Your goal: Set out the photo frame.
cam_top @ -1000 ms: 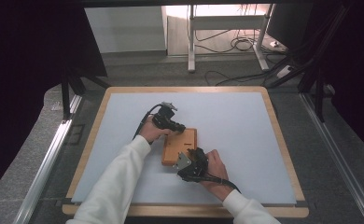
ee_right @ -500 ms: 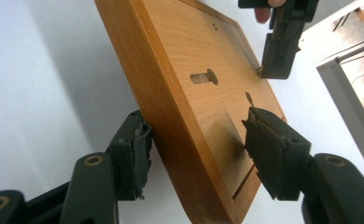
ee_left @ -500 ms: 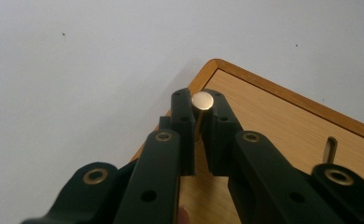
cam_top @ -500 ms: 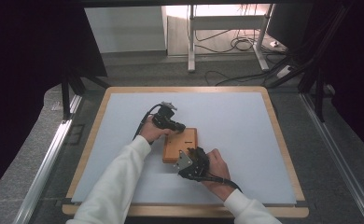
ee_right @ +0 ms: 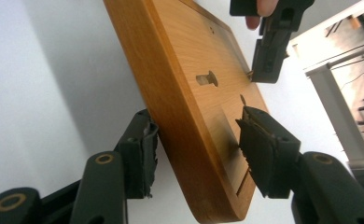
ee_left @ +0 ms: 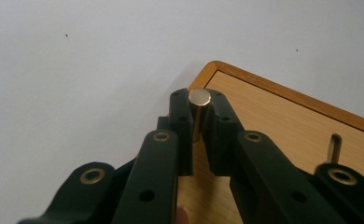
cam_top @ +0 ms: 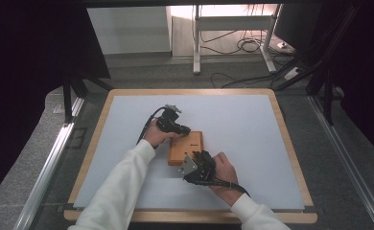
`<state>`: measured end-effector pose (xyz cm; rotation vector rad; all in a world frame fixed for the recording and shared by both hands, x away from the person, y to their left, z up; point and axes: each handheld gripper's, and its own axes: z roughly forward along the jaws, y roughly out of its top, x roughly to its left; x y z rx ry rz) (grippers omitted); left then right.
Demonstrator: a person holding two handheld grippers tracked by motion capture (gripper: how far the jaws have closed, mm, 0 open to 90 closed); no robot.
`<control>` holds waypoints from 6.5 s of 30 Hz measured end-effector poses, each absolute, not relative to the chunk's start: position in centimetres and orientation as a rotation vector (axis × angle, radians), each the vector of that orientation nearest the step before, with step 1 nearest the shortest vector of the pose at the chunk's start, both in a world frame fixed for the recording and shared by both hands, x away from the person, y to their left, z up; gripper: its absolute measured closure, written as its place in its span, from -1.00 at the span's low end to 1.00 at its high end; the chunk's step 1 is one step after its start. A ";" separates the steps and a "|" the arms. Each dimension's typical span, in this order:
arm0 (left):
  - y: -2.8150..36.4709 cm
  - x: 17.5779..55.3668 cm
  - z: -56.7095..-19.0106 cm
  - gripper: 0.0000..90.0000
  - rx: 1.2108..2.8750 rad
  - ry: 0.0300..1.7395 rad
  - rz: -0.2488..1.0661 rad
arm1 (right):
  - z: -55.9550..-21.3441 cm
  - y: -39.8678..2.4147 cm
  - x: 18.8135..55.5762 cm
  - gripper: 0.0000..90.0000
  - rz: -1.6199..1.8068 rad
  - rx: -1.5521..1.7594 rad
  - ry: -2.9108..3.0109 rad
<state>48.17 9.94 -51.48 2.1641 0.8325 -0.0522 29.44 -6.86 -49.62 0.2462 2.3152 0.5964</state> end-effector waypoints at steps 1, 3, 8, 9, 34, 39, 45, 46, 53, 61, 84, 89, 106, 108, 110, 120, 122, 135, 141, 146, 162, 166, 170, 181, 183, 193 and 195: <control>10.0 48.2 -51.5 0.83 2.163 0.832 -0.052 | -49.6 -6.9 29.4 0.08 0.596 0.246 2.315; 10.0 48.2 -51.5 0.82 2.159 0.832 -0.054 | -49.4 -6.9 29.5 0.09 0.598 0.243 2.315; 10.0 48.2 -51.5 0.77 2.154 0.831 -0.060 | -49.3 -6.9 29.5 0.11 0.595 0.239 2.310; 10.0 48.2 -51.5 0.76 2.153 0.831 -0.063 | -49.2 -7.0 29.5 0.11 0.596 0.239 2.312; 12.1 47.6 -50.8 0.08 2.096 0.845 -0.072 | -48.0 -6.8 30.2 0.29 0.558 0.201 2.297; 12.9 47.4 -50.6 0.01 2.062 0.853 -0.057 | -47.5 -6.9 30.4 0.32 0.542 0.193 2.300; 14.5 46.3 -49.4 -0.05 1.981 0.858 0.005 | -46.8 -7.1 30.8 0.34 0.538 0.196 2.318; 14.9 46.1 -49.1 -0.06 1.974 0.857 0.016 | -46.6 -7.1 30.9 0.34 0.536 0.194 2.320; 17.4 44.0 -48.1 -0.10 1.926 0.852 0.083 | -46.0 -7.4 31.3 0.35 0.538 0.206 2.336; 19.9 41.4 -48.5 -0.11 1.935 0.842 0.133 | -45.2 -7.3 31.9 0.37 0.533 0.207 2.345; 21.3 37.4 -50.7 -0.17 2.054 0.821 0.227 | -43.3 -7.8 33.5 0.39 0.543 0.238 2.404; 21.7 37.4 -50.9 -0.17 2.045 0.833 0.224 | -42.8 -7.8 34.0 0.41 0.546 0.245 2.414; 21.9 37.4 -51.3 -0.17 2.048 0.843 0.216 | -40.7 -7.7 36.2 0.45 0.539 0.297 2.440; 21.9 37.4 -51.3 -0.17 2.046 0.845 0.213 | -40.6 -7.7 36.4 0.45 0.537 0.303 2.442; 22.0 37.4 -51.3 -0.17 2.043 0.851 0.210 | -40.4 -7.6 36.7 0.45 0.537 0.307 2.449; 22.1 37.4 -51.5 -0.17 2.029 0.865 0.205 | -39.9 -7.4 37.3 0.46 0.520 0.317 2.463; 22.2 37.5 -51.5 -0.17 2.030 0.862 0.207 | -39.8 -7.3 37.5 0.46 0.515 0.316 2.464; 22.3 37.5 -51.7 -0.17 2.030 0.867 0.201 | -39.2 -7.0 38.4 0.46 0.496 0.346 2.462; 22.3 37.5 -51.8 -0.17 2.028 0.870 0.198 | -38.7 -7.1 39.5 0.46 0.504 0.390 2.469; 22.3 37.5 -51.8 -0.17 2.033 0.866 0.195 | -38.4 -7.0 40.3 0.46 0.506 0.411 2.486; 22.6 37.5 -52.0 -0.17 2.028 0.877 0.188 | -38.5 -6.1 42.4 0.44 0.432 0.409 2.516; 22.7 37.5 -52.1 -0.17 2.031 0.878 0.185 | -38.7 -5.6 42.9 0.44 0.395 0.385 2.524; 22.7 37.5 -52.1 -0.17 2.028 0.877 0.177 | -38.8 -5.2 43.1 0.46 0.387 0.372 2.538; 22.9 37.4 -52.1 -0.17 2.029 0.882 0.197 | -38.9 -4.4 43.5 0.54 0.369 0.318 2.527; 22.9 37.5 -52.1 -0.17 2.030 0.885 0.197 | -38.8 -4.4 43.5 0.54 0.372 0.317 2.536; 23.0 37.6 -52.2 -0.17 2.021 0.899 0.201 | -38.2 -4.4 43.3 0.54 0.375 0.297 2.562; 23.1 37.6 -52.2 -0.17 2.021 0.896 0.204 | -37.9 -4.5 43.1 0.54 0.381 0.283 2.568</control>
